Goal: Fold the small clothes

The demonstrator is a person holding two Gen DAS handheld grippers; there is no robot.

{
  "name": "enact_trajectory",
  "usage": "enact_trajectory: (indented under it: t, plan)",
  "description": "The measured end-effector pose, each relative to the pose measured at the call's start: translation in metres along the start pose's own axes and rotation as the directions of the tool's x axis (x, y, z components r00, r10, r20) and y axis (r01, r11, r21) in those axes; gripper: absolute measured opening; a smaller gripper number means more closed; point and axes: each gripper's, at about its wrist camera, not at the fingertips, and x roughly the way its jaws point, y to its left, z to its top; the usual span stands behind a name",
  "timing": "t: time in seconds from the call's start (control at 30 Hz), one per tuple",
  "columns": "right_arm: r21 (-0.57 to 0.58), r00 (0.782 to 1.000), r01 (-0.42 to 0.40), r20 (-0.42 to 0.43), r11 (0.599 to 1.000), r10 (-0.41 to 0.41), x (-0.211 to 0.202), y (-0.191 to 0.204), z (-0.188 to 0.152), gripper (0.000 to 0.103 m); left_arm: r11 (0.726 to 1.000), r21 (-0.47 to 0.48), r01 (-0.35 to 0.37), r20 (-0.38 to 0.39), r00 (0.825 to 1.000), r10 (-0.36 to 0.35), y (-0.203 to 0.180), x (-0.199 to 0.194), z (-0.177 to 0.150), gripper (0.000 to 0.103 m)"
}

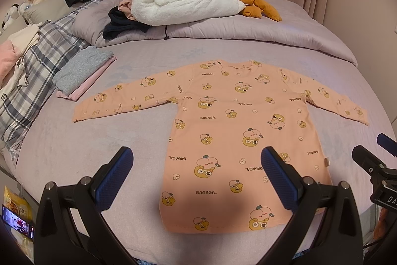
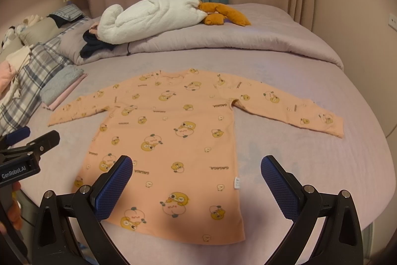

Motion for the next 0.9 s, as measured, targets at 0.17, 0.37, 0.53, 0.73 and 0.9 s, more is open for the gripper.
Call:
enact_trajectory:
  t: [0.17,0.37,0.53,0.73,0.9]
  plan:
    - [0.0,1.0,0.0,0.0,1.0,0.0,0.0,-0.001,0.0,0.102,1.0,0.003,0.0,-0.001,1.0,0.0,0.0,-0.001,0.0,0.103]
    - [0.002,1.0,0.001,-0.003,1.0,-0.001,0.0,-0.001,-0.001,0.102,1.0,0.005,0.0,-0.005,1.0,0.0,0.001,0.0,-0.001,0.103]
    - [0.019,1.0,0.002,-0.011,1.0,-0.002,0.004,-0.006,-0.002,0.102,1.0,0.012,0.007,-0.013,1.0,-0.007,0.001,0.004,-0.002,0.103]
    - [0.079,0.999,-0.023,-0.029,0.997,0.025,0.014,-0.02,-0.007,0.102,0.998,-0.023,0.059,-0.053,0.997,-0.06,0.001,0.022,-0.001,0.103]
    - [0.214,0.991,-0.116,-0.038,0.97,0.127,0.035,-0.051,-0.017,0.102,0.986,-0.064,0.152,-0.116,0.98,-0.159,-0.003,0.052,-0.002,0.103]
